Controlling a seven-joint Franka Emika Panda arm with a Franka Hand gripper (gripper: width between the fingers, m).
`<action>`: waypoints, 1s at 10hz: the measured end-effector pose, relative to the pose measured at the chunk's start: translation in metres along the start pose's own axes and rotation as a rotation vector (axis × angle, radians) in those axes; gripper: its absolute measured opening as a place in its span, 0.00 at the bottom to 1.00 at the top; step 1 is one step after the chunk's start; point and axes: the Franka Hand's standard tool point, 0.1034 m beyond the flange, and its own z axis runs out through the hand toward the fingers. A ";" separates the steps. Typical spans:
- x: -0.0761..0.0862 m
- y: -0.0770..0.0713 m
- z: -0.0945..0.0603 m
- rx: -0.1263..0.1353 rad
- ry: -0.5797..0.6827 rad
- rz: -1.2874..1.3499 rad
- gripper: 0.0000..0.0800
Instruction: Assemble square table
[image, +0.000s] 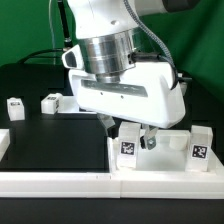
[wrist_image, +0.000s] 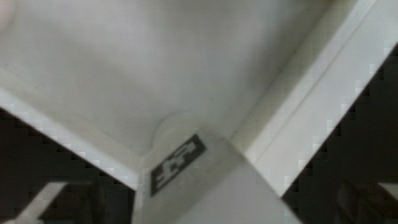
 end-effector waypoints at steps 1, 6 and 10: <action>0.000 0.000 0.000 -0.001 0.000 -0.041 0.81; 0.004 0.006 -0.004 -0.114 0.007 -0.519 0.66; 0.003 0.006 -0.003 -0.110 0.017 -0.309 0.36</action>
Offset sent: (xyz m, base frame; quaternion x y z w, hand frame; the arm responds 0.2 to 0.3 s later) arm 0.0050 0.0058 0.0049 -0.0862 -0.0289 -0.3939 0.9146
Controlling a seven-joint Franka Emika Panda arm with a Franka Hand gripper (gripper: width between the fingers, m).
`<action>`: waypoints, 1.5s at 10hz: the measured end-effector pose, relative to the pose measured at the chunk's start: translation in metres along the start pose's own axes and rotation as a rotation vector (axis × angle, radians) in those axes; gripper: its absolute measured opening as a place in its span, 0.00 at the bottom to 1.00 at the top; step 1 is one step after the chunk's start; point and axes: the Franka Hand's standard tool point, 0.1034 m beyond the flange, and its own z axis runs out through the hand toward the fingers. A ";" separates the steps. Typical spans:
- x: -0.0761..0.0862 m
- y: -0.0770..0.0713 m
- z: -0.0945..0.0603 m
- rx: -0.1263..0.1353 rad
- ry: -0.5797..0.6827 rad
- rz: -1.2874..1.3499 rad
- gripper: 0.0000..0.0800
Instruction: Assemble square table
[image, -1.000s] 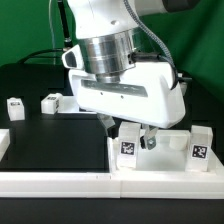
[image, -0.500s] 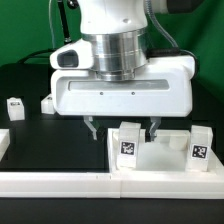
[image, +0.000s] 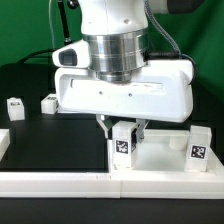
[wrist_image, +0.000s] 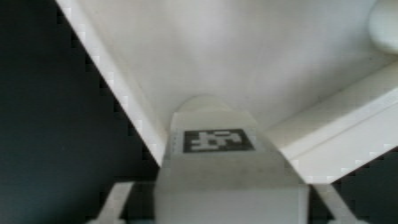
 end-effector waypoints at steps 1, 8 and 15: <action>0.000 0.000 0.000 0.000 0.000 0.076 0.36; 0.002 -0.004 0.003 0.075 -0.057 1.128 0.36; -0.001 -0.007 0.005 0.041 -0.006 0.484 0.80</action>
Offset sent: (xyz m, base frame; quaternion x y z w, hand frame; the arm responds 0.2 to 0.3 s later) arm 0.0067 -0.0070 0.0066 0.0179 -0.0132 0.3563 0.9341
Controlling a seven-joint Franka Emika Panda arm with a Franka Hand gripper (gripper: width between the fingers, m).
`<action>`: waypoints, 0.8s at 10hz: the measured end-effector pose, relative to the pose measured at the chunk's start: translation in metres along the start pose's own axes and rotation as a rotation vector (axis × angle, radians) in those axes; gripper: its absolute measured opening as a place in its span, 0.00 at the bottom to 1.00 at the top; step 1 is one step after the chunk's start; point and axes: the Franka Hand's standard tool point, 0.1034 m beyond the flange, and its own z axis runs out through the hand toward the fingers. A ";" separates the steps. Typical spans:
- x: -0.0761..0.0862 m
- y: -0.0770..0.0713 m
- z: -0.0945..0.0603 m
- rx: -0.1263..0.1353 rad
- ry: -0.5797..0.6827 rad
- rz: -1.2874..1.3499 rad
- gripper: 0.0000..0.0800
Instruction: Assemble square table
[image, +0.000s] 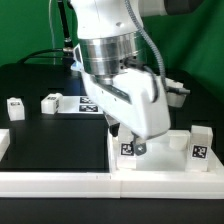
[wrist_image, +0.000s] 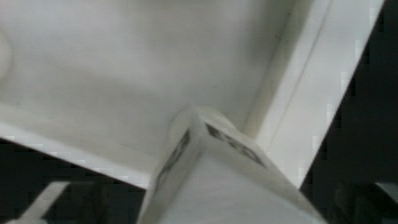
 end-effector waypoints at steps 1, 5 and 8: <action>0.001 0.001 0.000 -0.001 0.001 -0.046 0.80; 0.007 0.003 -0.002 -0.030 0.027 -0.543 0.81; 0.008 0.004 -0.002 -0.032 0.028 -0.584 0.78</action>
Offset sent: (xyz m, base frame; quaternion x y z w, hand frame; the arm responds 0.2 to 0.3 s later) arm 0.0000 0.0000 0.0000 0.0000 0.0000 -0.1938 0.9810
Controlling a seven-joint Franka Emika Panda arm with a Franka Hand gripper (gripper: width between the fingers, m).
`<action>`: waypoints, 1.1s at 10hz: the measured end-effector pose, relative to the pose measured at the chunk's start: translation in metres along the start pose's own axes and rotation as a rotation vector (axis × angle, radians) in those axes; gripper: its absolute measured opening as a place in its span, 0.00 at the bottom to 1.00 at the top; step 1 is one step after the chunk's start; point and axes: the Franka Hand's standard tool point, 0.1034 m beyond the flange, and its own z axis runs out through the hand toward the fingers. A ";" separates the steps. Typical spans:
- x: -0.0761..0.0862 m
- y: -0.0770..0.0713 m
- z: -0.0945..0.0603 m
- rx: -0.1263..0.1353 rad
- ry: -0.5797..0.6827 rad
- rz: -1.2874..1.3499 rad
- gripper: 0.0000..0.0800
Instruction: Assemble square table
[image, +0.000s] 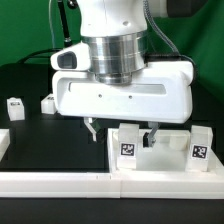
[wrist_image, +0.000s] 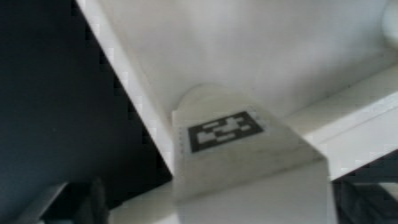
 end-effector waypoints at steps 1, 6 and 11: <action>0.000 0.000 0.000 0.000 0.000 0.014 0.78; 0.000 0.000 0.000 0.001 -0.001 0.293 0.36; 0.002 0.003 0.001 0.033 -0.035 1.108 0.36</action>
Offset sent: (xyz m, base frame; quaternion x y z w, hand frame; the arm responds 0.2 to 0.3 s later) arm 0.0000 0.0000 0.0000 0.0000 0.0000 0.1938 0.9810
